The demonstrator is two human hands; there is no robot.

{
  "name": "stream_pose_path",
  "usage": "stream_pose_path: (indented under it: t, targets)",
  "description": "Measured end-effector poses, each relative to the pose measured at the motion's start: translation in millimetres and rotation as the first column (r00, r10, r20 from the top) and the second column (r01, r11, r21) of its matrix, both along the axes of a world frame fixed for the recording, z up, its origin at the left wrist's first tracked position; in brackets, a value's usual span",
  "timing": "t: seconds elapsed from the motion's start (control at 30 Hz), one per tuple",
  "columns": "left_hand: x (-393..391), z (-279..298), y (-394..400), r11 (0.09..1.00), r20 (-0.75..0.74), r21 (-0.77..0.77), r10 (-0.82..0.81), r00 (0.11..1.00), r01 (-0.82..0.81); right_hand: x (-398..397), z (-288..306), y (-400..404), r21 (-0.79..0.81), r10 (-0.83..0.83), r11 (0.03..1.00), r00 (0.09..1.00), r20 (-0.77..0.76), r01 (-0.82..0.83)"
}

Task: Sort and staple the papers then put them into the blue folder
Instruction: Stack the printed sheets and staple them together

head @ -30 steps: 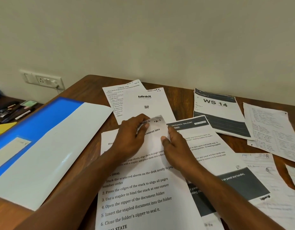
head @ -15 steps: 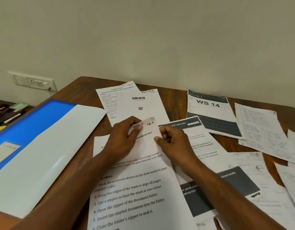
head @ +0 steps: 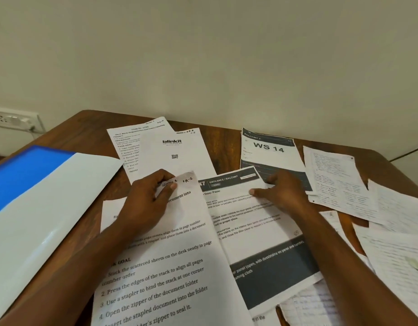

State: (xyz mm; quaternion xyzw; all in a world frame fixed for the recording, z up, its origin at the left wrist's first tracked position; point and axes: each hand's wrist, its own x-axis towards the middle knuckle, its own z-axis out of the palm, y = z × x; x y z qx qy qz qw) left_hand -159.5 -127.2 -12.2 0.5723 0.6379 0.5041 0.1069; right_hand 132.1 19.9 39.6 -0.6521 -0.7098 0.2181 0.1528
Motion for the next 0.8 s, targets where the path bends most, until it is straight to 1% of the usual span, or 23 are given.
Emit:
stream_pose_path:
  t: [0.03, 0.2, 0.33, 0.47, 0.57, 0.73, 0.8]
  targets:
    - [0, 0, 0, 1.000, -0.003, 0.002, 0.003, 1.000, -0.003, 0, -1, 1, -0.004, -0.004, 1.000, 0.999, -0.054, 0.004]
    - [0, -1, 0, 1.000, -0.009, 0.000, 0.010, 1.000, -0.010, -3, -4, 2, -0.008, -0.018, 1.000, 0.981, -0.192, 0.016]
    - [0, -1, 0, 1.000, -0.014, -0.006, 0.020, 1.000, -0.020, -7, 2, -2, -0.027, -0.023, 1.000, 0.932, -0.362, 0.015]
    - [0, 0, -2, 1.000, -0.011, -0.005, 0.013, 1.000, -0.013, -10, 8, -6, -0.109, -0.070, 0.994, 0.871, -0.487, 0.019]
    - [1, 1, -2, 1.000, -0.006, -0.005, 0.010, 1.000, -0.010, -10, 12, -7, -0.162, -0.081, 0.987, 0.846, -0.526, -0.006]
    - [-1, 1, -3, 1.000, -0.005, 0.002, 0.014, 1.000, -0.014, -12, 14, -8, -0.173, -0.071, 0.985, 0.837, -0.542, -0.028]
    - [-3, 1, -4, 1.000, -0.004, 0.002, 0.013, 1.000, -0.013, -15, 16, -9, -0.144, -0.068, 0.989, 0.826, -0.559, -0.016]
